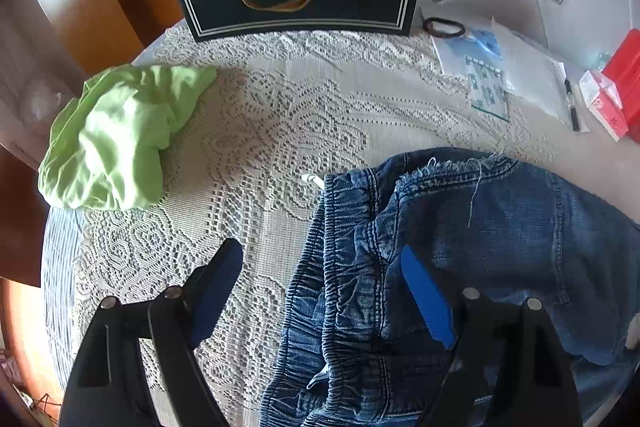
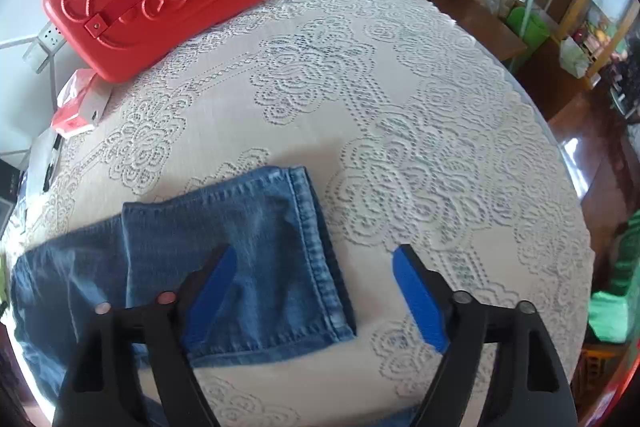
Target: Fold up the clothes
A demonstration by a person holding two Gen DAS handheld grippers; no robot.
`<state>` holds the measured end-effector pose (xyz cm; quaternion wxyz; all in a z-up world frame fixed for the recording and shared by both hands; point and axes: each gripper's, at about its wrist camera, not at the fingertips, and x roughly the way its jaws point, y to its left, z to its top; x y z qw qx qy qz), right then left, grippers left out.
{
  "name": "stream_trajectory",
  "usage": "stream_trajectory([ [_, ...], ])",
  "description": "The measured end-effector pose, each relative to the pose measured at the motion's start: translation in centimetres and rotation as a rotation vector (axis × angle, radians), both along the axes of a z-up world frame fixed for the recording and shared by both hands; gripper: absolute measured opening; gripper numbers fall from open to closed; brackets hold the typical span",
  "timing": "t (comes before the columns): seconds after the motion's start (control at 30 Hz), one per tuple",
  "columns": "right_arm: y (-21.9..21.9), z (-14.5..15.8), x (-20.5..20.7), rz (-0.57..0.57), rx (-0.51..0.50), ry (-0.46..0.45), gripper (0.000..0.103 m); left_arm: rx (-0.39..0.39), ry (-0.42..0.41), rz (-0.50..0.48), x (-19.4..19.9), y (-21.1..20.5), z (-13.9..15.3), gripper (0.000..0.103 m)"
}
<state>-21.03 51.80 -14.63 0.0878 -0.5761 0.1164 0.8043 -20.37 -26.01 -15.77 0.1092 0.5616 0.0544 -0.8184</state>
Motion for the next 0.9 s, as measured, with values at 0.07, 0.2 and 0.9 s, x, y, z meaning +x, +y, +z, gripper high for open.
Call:
stream_trajectory([
  [0.07,-0.2,-0.6,-0.9,-0.005,-0.009,-0.005,0.083,0.008,-0.034,-0.006,-0.6,0.4,-1.0,0.082],
  [0.2,-1.0,-2.3,-2.7,0.011,0.005,-0.040,0.084,0.012,-0.093,-0.030,-1.5,1.2,-3.0,0.082],
  [0.9,-2.4,-1.9,-10.6,0.073,0.287,0.098,0.042,-0.017,0.044,-0.040,-3.3,3.3,-1.1,0.063],
])
